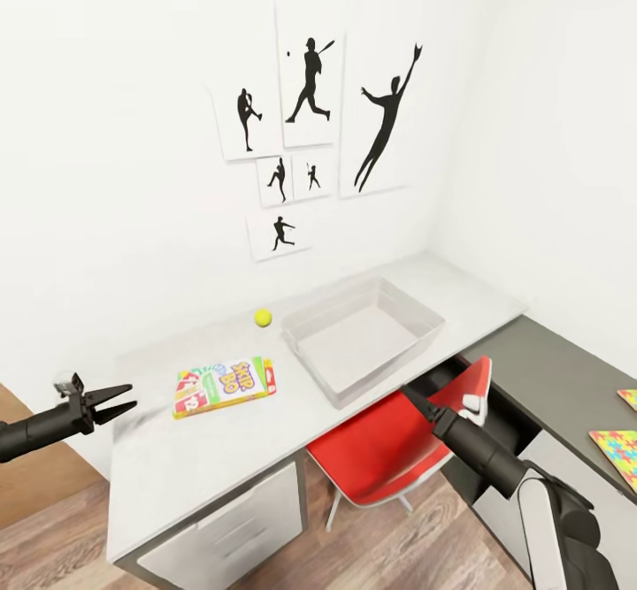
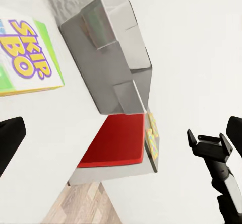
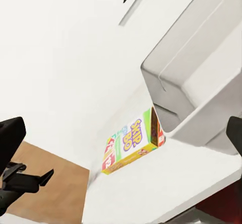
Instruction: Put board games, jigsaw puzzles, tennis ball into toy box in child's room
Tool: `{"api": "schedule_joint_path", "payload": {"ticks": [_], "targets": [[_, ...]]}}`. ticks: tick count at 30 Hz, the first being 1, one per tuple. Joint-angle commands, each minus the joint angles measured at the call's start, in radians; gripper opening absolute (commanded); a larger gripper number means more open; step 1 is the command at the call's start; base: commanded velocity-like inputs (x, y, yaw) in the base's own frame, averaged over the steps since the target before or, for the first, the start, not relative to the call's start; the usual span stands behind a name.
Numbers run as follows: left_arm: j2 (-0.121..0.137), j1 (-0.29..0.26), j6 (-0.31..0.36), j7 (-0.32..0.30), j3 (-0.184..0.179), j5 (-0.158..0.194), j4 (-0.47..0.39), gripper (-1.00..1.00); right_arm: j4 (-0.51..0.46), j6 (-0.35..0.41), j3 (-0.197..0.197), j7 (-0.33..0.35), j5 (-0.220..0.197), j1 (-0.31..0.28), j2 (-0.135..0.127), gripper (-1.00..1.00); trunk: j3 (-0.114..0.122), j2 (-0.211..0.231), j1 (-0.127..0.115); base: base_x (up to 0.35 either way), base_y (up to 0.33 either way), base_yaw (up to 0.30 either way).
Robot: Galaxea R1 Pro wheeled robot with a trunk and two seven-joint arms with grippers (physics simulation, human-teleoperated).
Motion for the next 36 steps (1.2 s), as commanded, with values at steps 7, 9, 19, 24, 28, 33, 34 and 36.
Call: {"api": "schedule_joint_path", "payload": {"ticks": [7,9,19,24,28,33,34,36], "targets": [[0.001,0.004,0.001,-0.005,0.024,-0.006,-0.004,1.00,0.009,-0.088,-0.002,0.014,0.006,0.001,-0.001,1.00,0.006,-0.002,0.001,0.000,0.000,0.000],[0.001,0.005,0.000,-0.005,0.030,-0.006,-0.005,1.00,0.009,-0.096,-0.005,0.022,0.004,0.001,-0.009,1.00,0.007,-0.002,0.001,0.000,0.000,0.000],[0.001,0.005,0.001,-0.005,0.041,-0.006,-0.007,1.00,0.018,-0.105,-0.009,0.029,-0.005,0.001,-0.061,1.00,0.008,-0.002,0.001,0.000,0.000,0.000],[0.002,0.005,0.001,-0.005,0.042,-0.006,-0.007,1.00,0.020,-0.108,-0.008,0.029,-0.005,0.001,-0.063,1.00,0.008,-0.002,0.001,0.000,0.000,0.000],[0.002,0.005,0.001,-0.005,0.042,-0.006,-0.007,1.00,0.021,-0.107,-0.008,0.028,-0.004,0.001,-0.063,1.00,0.008,-0.002,0.001,0.000,0.000,0.000],[0.002,0.005,0.001,-0.005,0.042,-0.006,-0.007,1.00,0.021,-0.106,-0.008,0.028,-0.004,0.001,-0.063,1.00,0.008,-0.002,0.001,0.000,0.000,0.000],[0.002,0.005,0.001,-0.005,0.042,-0.006,-0.007,1.00,0.021,-0.107,-0.008,0.027,-0.004,0.001,-0.063,1.00,0.008,-0.002,0.001,0.000,0.000,0.000],[0.001,0.005,0.001,-0.005,0.042,-0.006,-0.007,1.00,0.021,-0.107,-0.007,0.027,-0.004,0.001,-0.063,1.00,0.008,-0.002,0.001,0.000,0.000,0.000]]}}
